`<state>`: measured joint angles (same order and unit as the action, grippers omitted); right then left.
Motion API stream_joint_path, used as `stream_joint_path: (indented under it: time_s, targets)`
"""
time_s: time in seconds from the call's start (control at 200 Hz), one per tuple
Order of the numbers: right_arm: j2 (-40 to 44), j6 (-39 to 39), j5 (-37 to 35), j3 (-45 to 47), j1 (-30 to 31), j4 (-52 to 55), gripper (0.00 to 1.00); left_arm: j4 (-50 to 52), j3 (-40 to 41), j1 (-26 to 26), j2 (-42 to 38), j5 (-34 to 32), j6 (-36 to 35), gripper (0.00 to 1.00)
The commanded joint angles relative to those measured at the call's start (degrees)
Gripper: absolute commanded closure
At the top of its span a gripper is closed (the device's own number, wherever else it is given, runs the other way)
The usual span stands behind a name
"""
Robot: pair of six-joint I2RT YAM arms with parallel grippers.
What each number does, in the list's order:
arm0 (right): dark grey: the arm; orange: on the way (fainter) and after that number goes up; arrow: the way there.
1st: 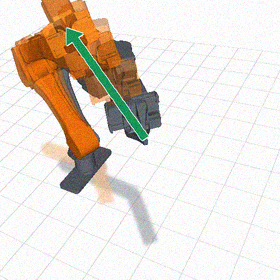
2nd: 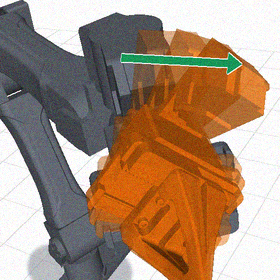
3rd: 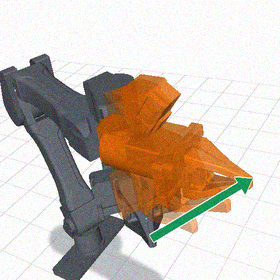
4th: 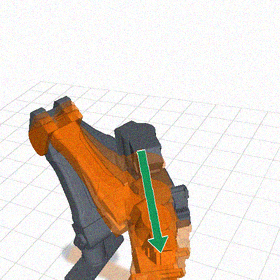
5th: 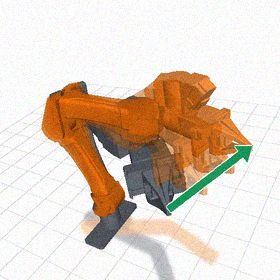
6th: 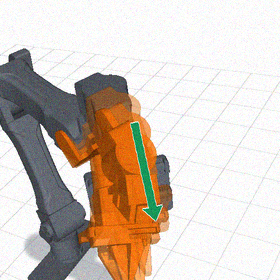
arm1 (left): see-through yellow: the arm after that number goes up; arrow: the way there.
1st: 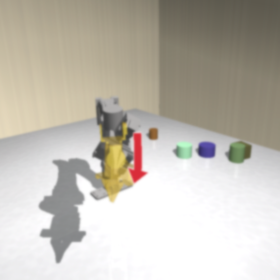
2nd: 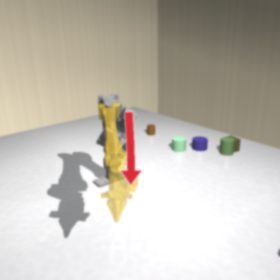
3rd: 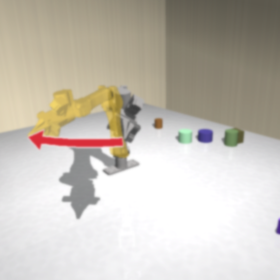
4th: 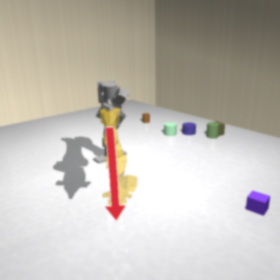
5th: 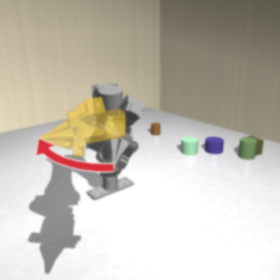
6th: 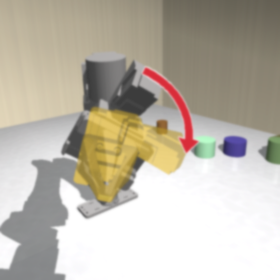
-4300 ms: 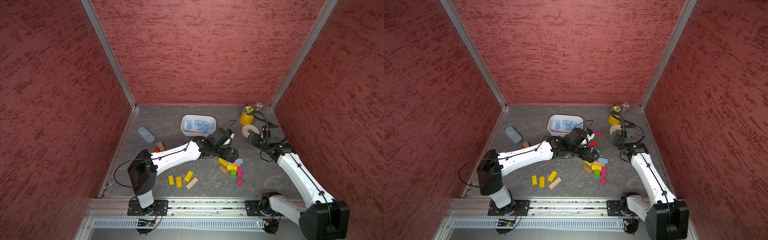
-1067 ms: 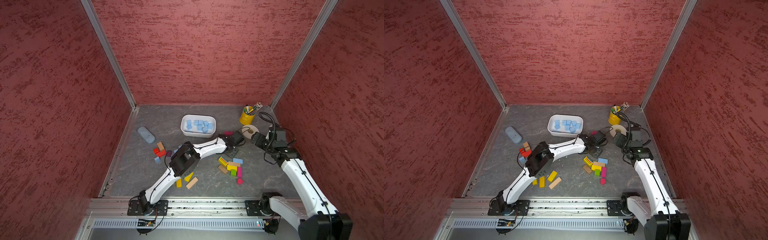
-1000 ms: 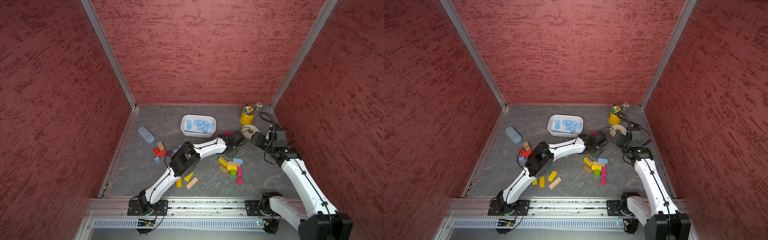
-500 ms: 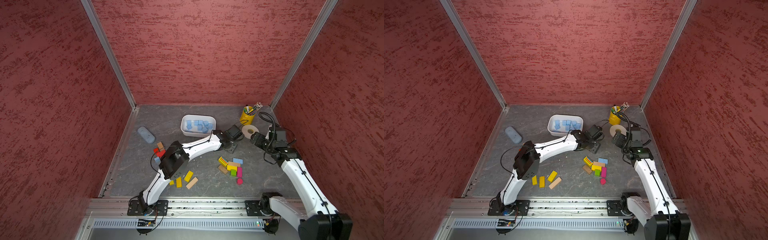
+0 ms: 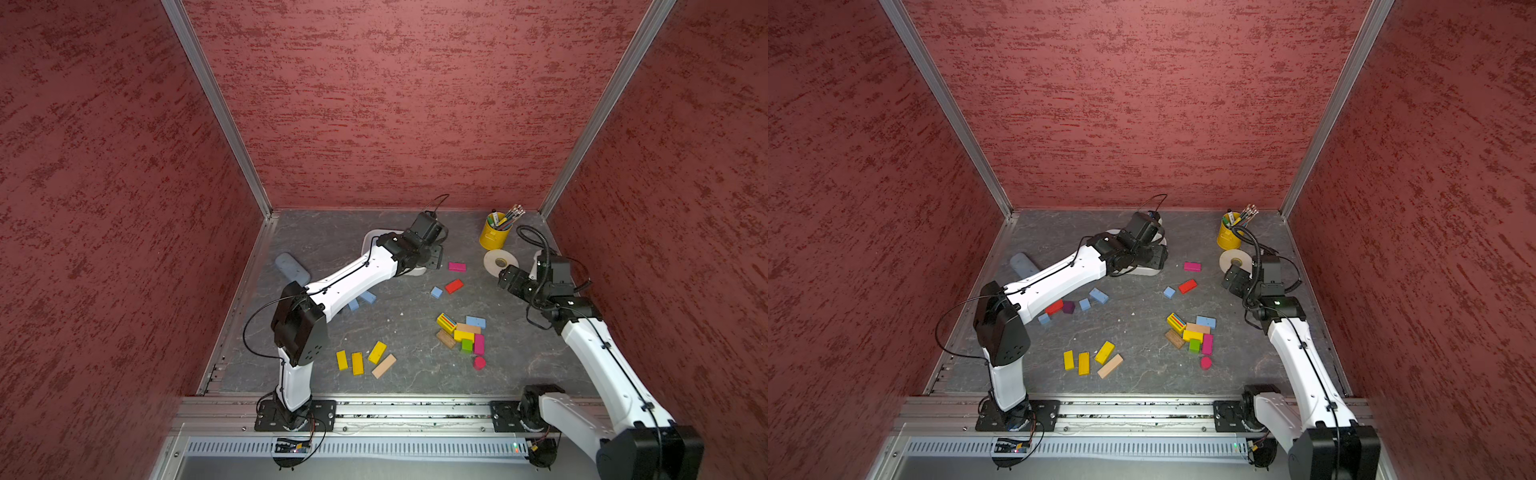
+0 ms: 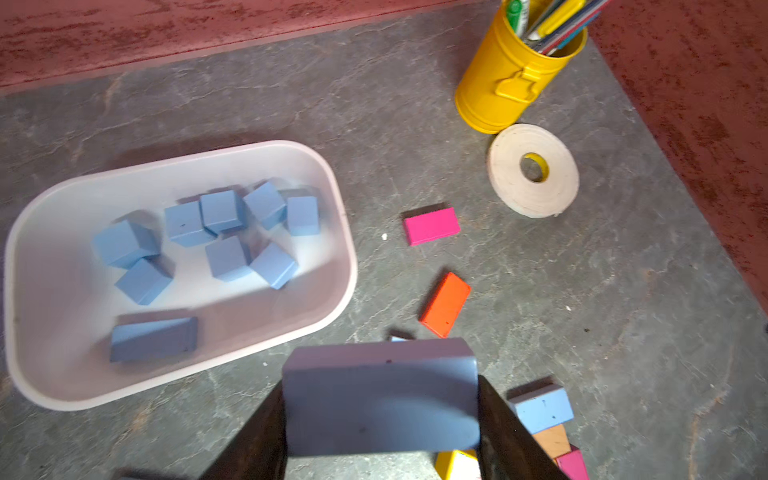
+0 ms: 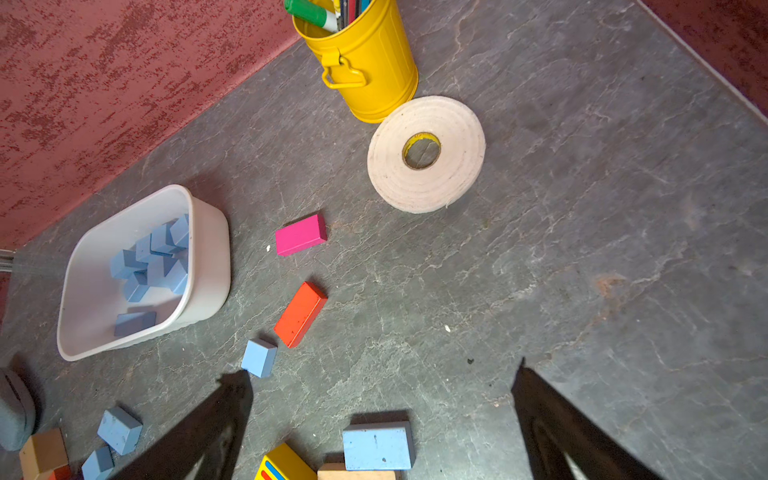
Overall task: Pick out the blue building blocks
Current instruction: Pick up the building block from the center of the board, then place the building block in the storage box.
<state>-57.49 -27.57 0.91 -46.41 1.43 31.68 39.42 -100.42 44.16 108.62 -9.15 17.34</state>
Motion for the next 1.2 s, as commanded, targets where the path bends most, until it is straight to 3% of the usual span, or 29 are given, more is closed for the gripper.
stream_joint_path:
  time_s: [0.0,0.571,1.197]
  targets:
    - [0.5,0.2,0.9,0.6,-0.3,-1.4,0.01,0.0,1.7,-3.0,-2.0,-1.2,0.4,0.75]
    - [0.2,0.3,1.6,0.7,-0.3,-1.4,0.01,-2.4,3.0,-16.8,4.2,0.7,-0.8,0.76]
    - [0.6,1.0,1.7,1.1,-0.3,-1.1,0.01,2.2,-8.6,-19.1,18.8,1.9,-3.2,0.71]
